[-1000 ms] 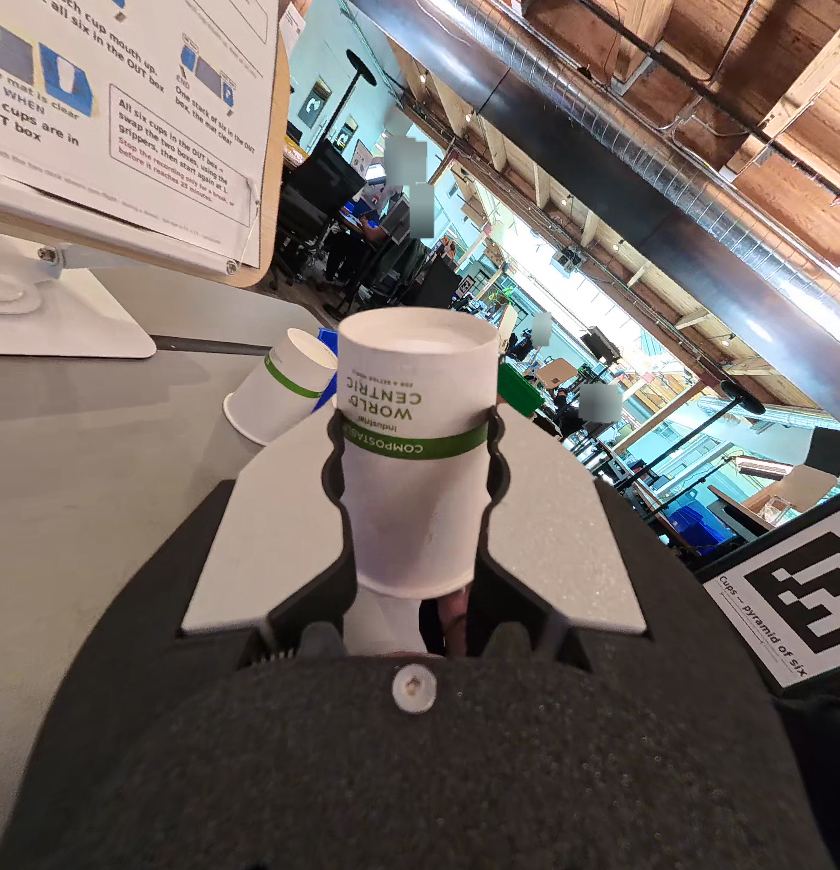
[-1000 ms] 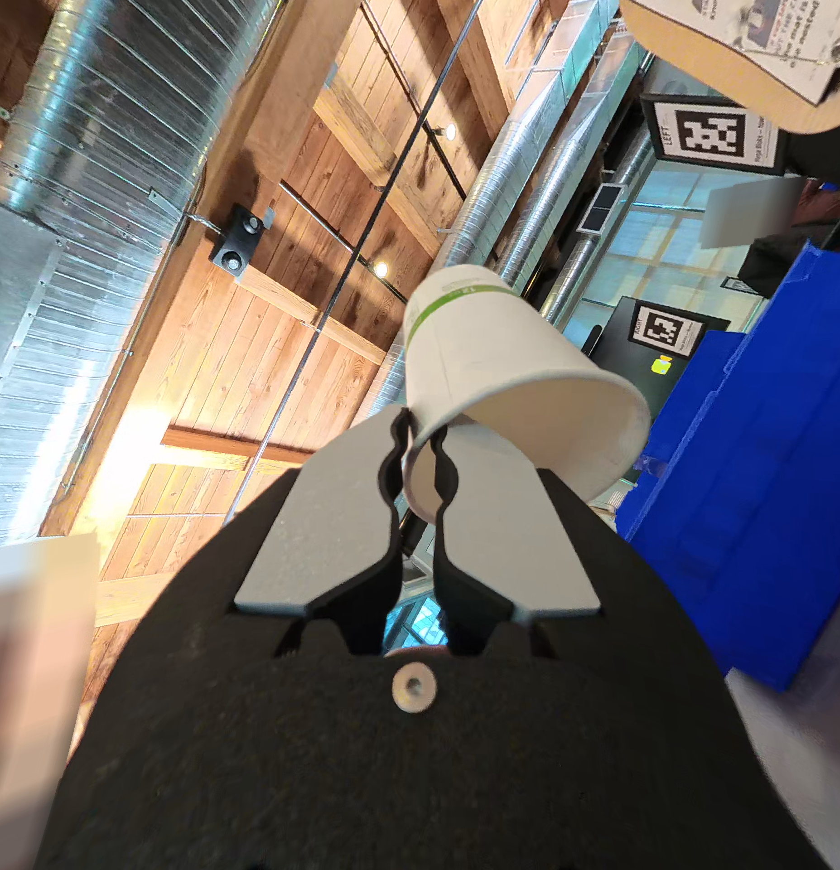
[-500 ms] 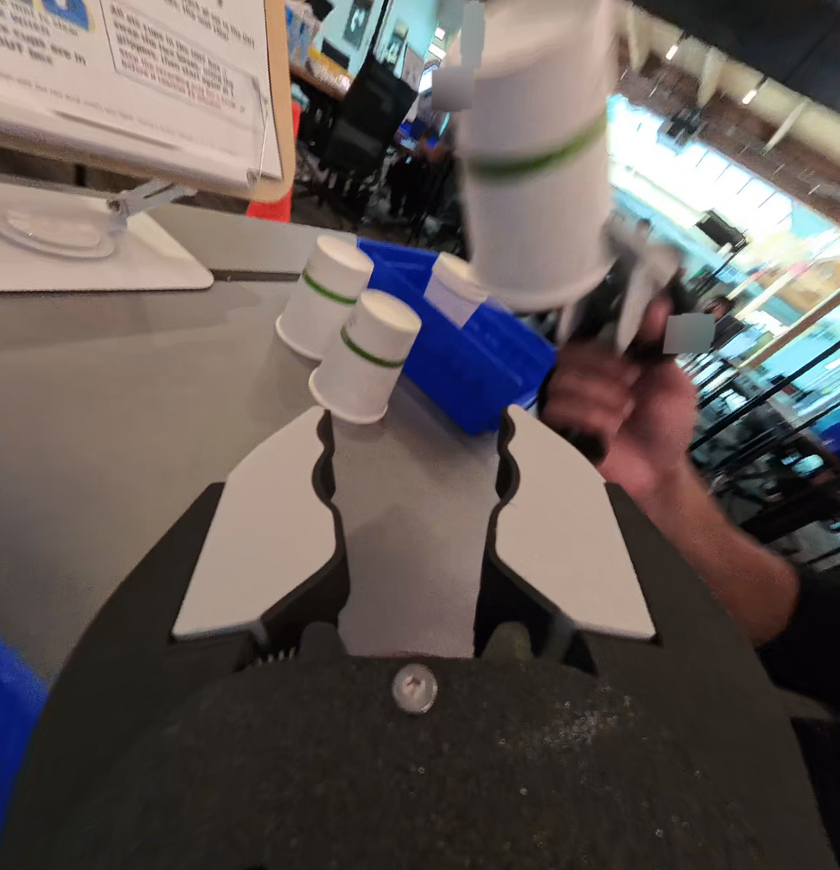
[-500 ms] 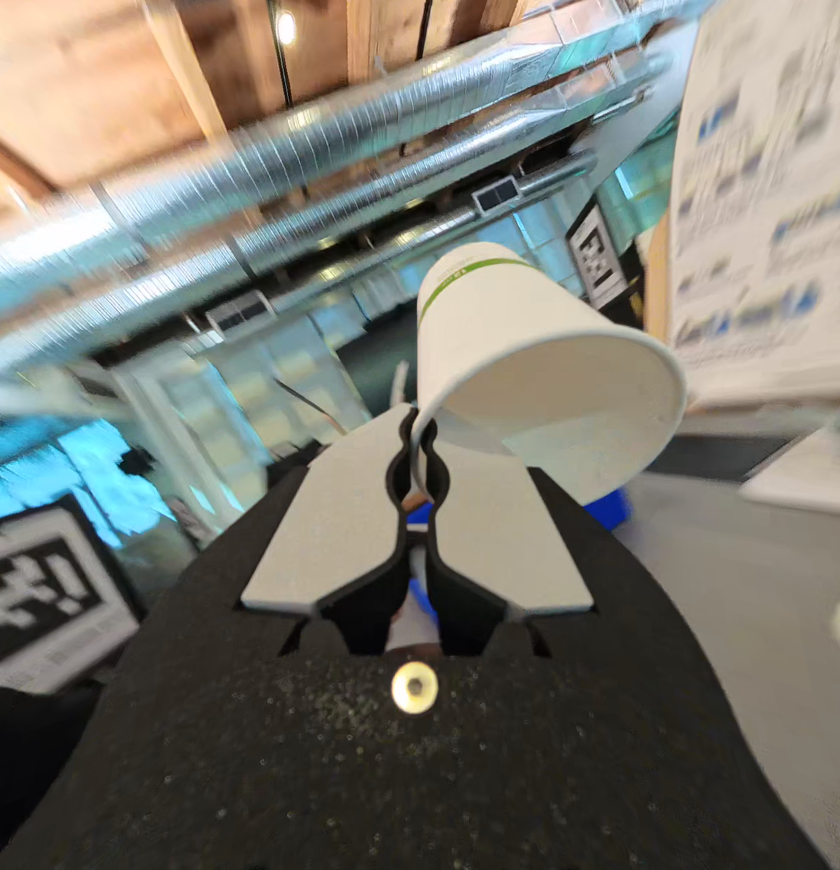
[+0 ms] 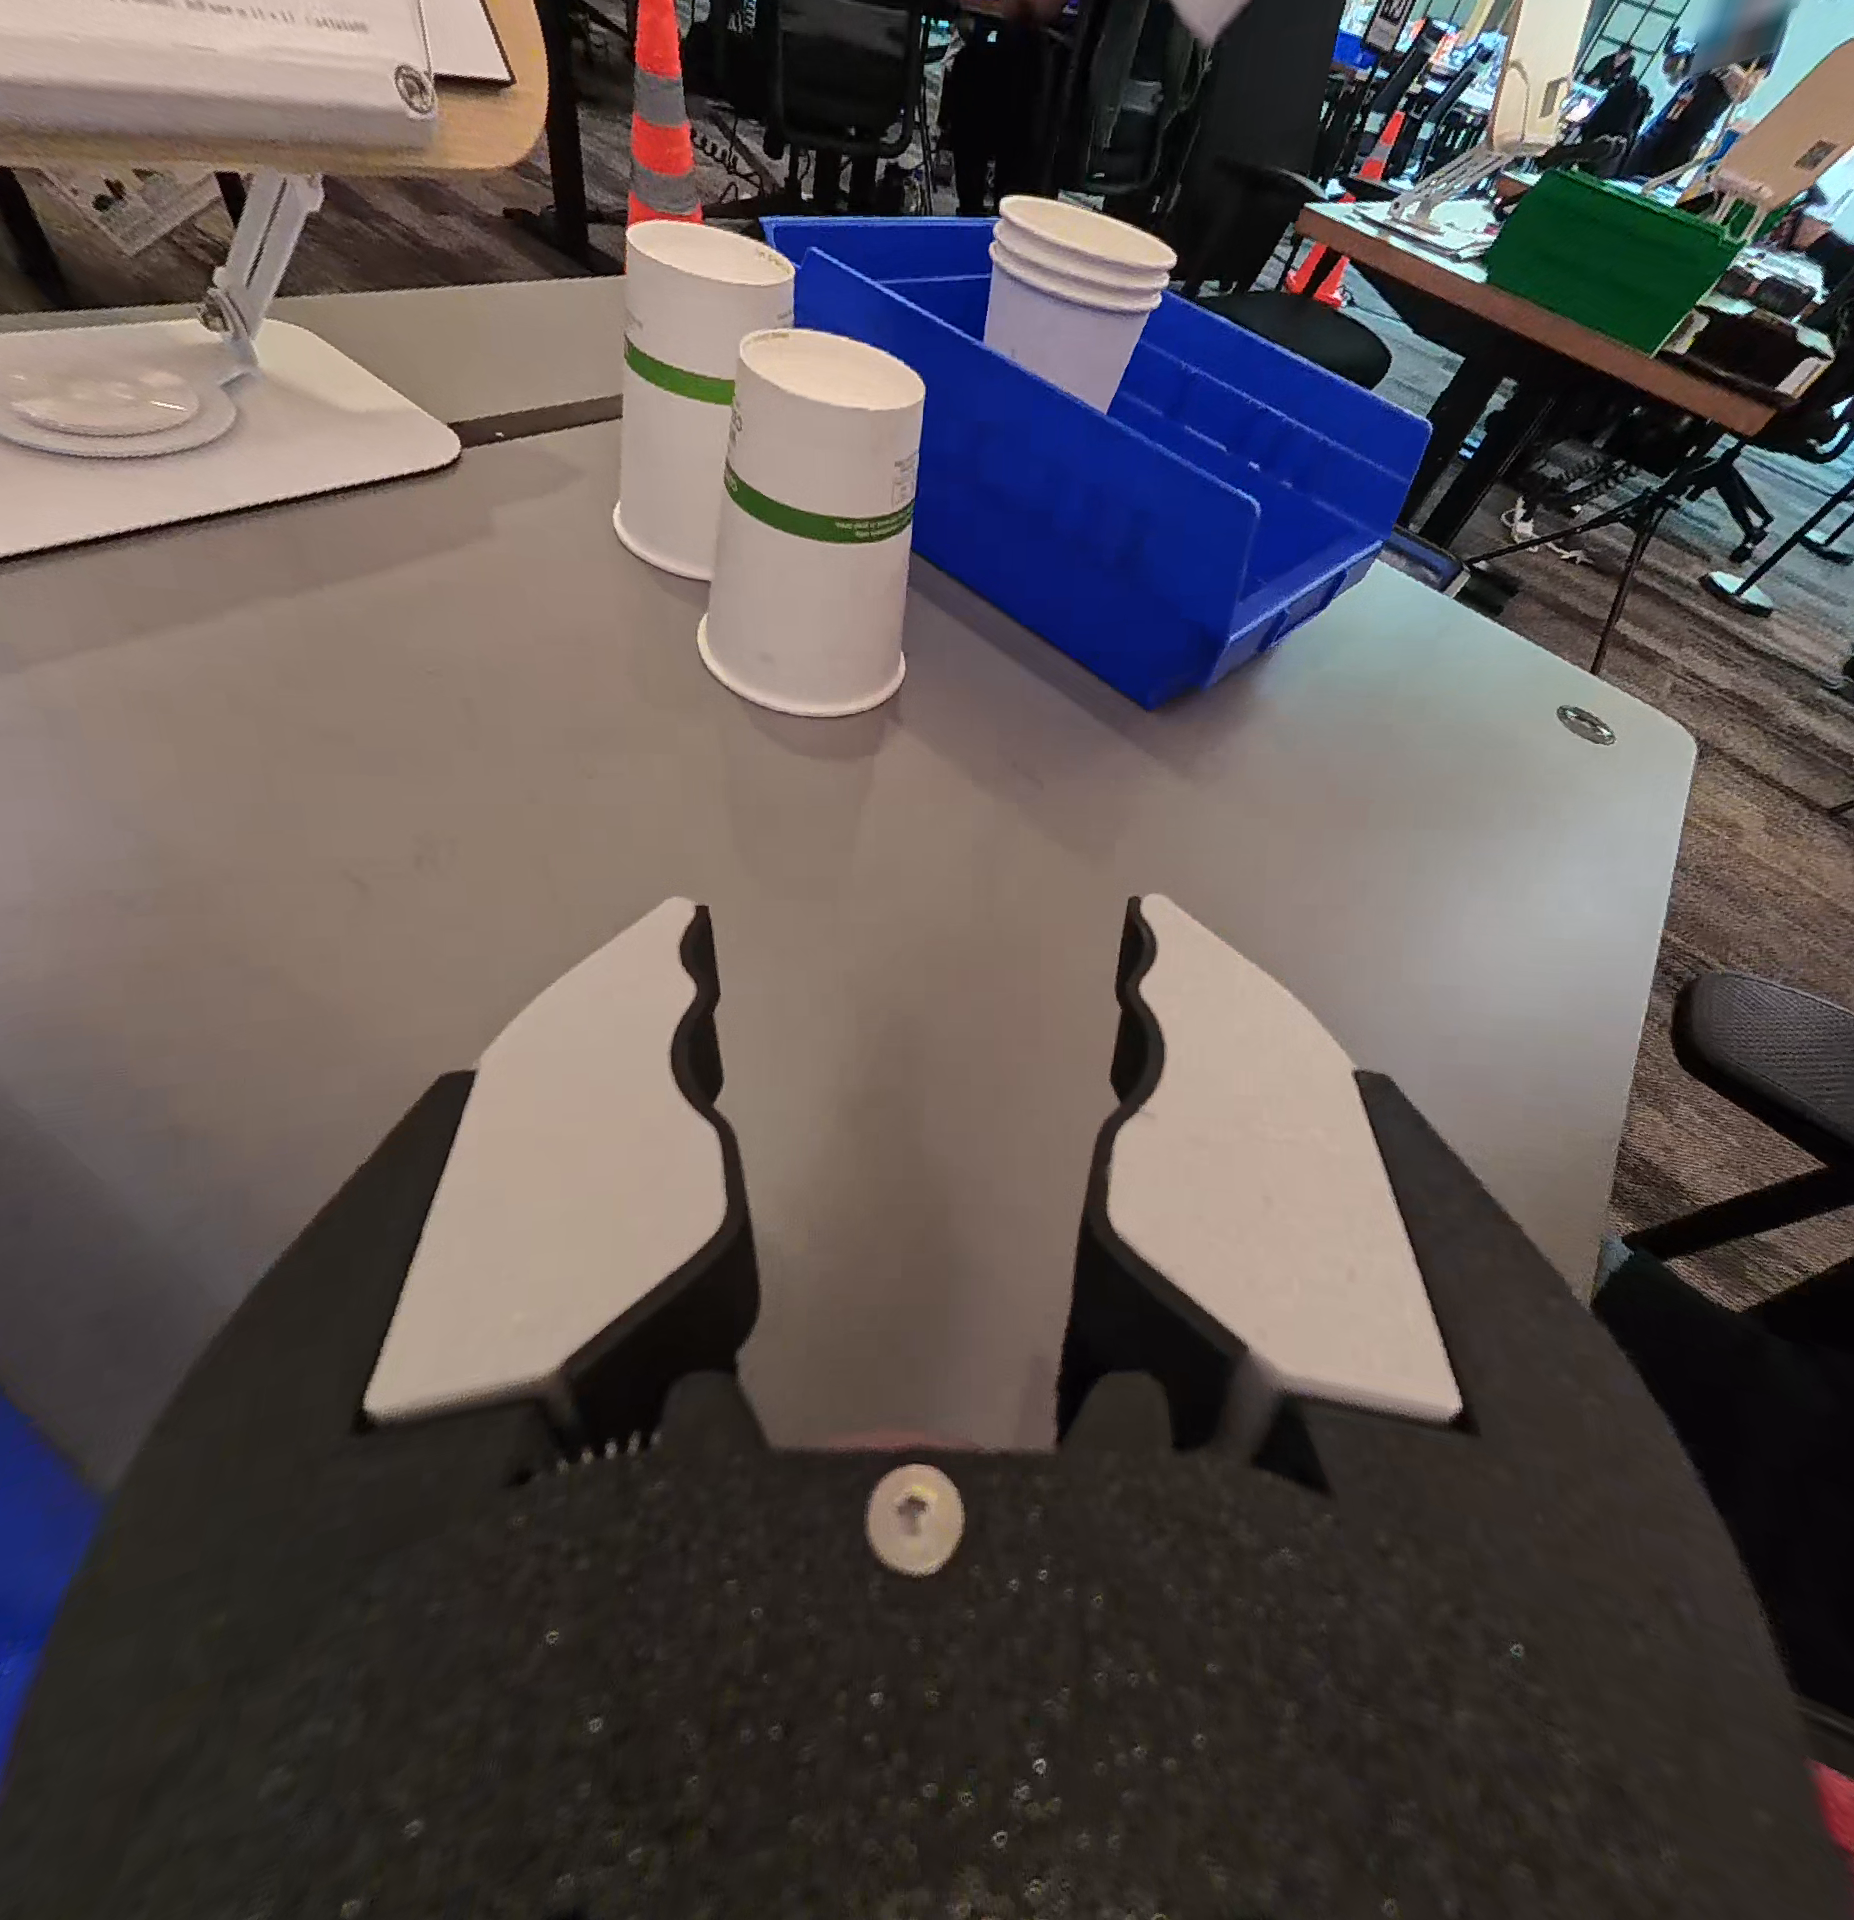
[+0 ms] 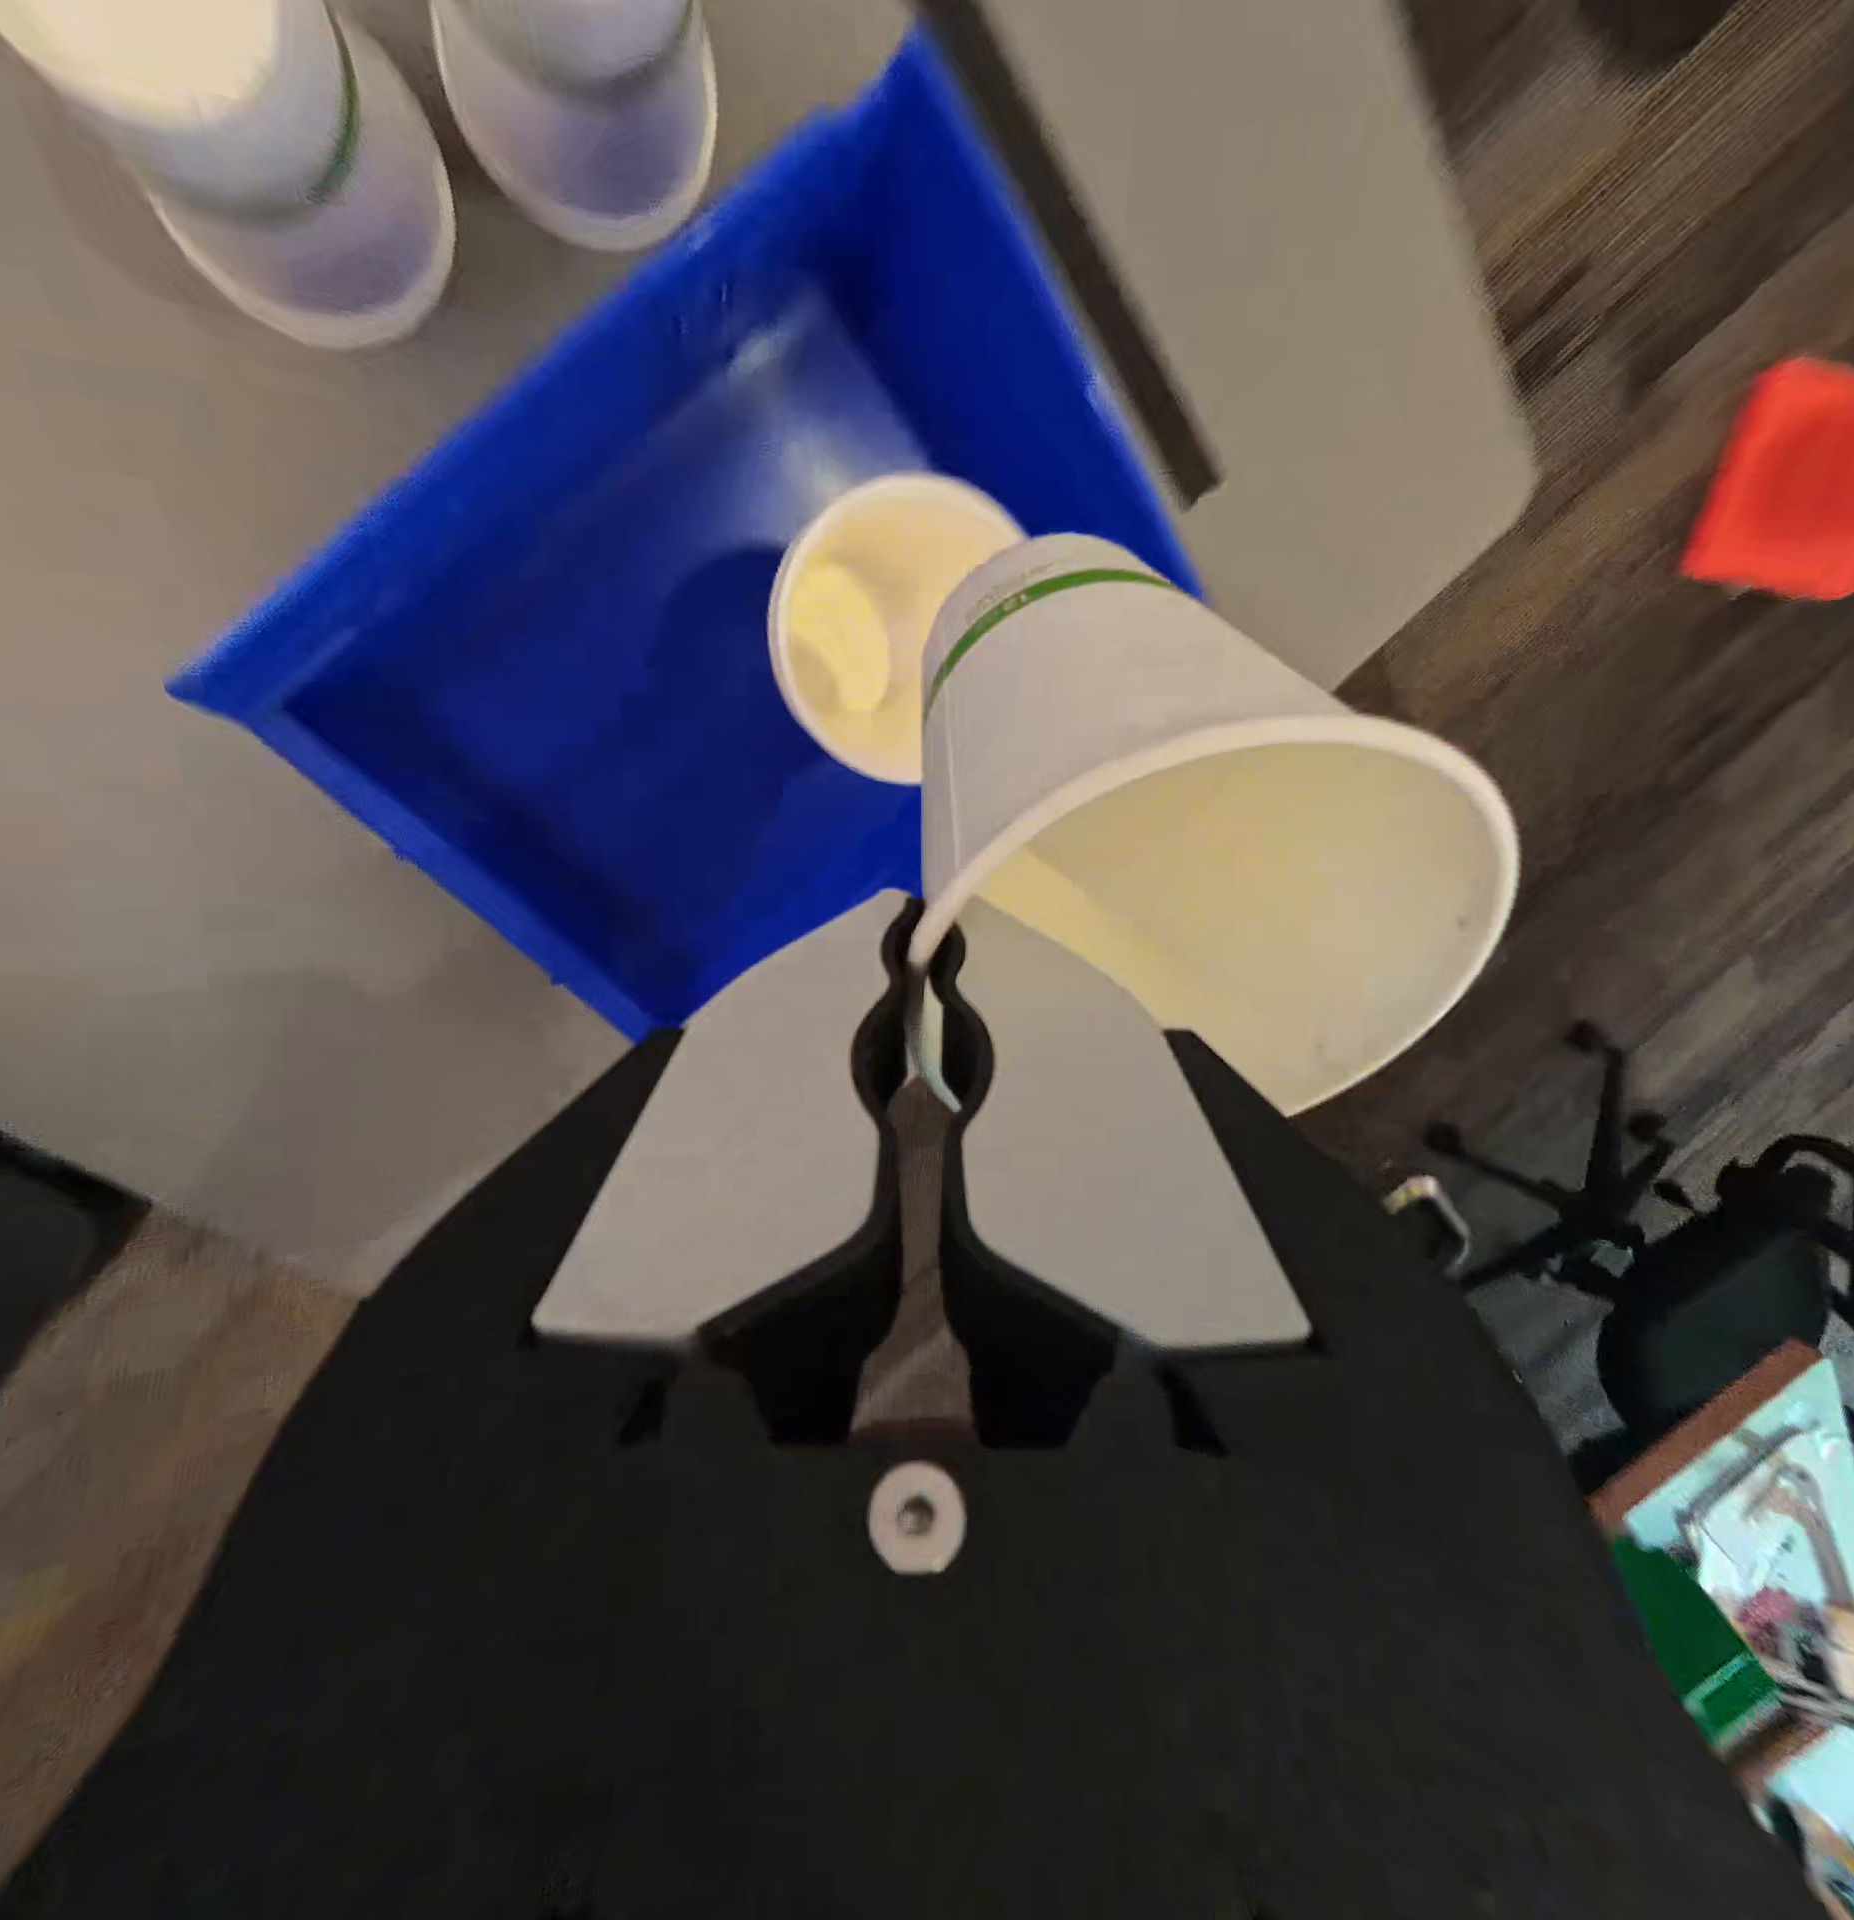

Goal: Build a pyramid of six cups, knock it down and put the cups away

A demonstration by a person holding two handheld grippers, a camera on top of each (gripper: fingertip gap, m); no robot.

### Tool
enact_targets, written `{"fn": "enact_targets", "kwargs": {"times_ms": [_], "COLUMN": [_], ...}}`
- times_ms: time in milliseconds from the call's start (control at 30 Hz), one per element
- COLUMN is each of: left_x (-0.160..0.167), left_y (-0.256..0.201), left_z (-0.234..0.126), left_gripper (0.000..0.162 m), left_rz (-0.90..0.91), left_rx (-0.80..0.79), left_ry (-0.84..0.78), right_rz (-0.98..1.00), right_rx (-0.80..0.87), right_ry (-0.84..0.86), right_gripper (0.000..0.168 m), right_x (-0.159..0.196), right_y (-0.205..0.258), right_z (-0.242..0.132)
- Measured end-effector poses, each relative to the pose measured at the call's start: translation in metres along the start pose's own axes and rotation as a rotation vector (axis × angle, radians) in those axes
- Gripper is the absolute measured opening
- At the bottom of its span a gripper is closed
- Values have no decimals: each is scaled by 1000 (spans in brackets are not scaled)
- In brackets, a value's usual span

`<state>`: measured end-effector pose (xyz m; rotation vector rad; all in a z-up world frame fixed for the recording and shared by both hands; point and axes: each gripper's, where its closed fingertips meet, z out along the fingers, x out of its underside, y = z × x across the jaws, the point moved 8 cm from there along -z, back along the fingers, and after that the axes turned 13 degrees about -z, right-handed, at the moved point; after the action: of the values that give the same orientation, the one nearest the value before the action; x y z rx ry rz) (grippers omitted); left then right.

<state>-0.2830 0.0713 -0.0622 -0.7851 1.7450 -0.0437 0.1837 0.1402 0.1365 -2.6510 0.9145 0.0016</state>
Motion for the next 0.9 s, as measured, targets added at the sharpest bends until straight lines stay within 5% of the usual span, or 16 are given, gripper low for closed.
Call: {"fn": "enact_targets", "kwargs": {"times_ms": [300,633,767,900], "left_x": [6,17,12,9], "left_y": [-4,-4,-1,4], "left_z": [6,8,4,3], "left_gripper": [73,74,74,74], "left_rz": [46,41,48,28], "left_rx": [-18,-11,-31,-51], "left_ry": [35,79,52,26], "right_rz": [-44,42,22,18], "right_rx": [-244,-382,-117,32], "right_ry": [173,144,-247,-723], "right_gripper": [0,24,30,40], "right_x": [-27,-32,-63,-87], "right_y": [5,10,35,127], "right_z": [109,134,81,51]}}
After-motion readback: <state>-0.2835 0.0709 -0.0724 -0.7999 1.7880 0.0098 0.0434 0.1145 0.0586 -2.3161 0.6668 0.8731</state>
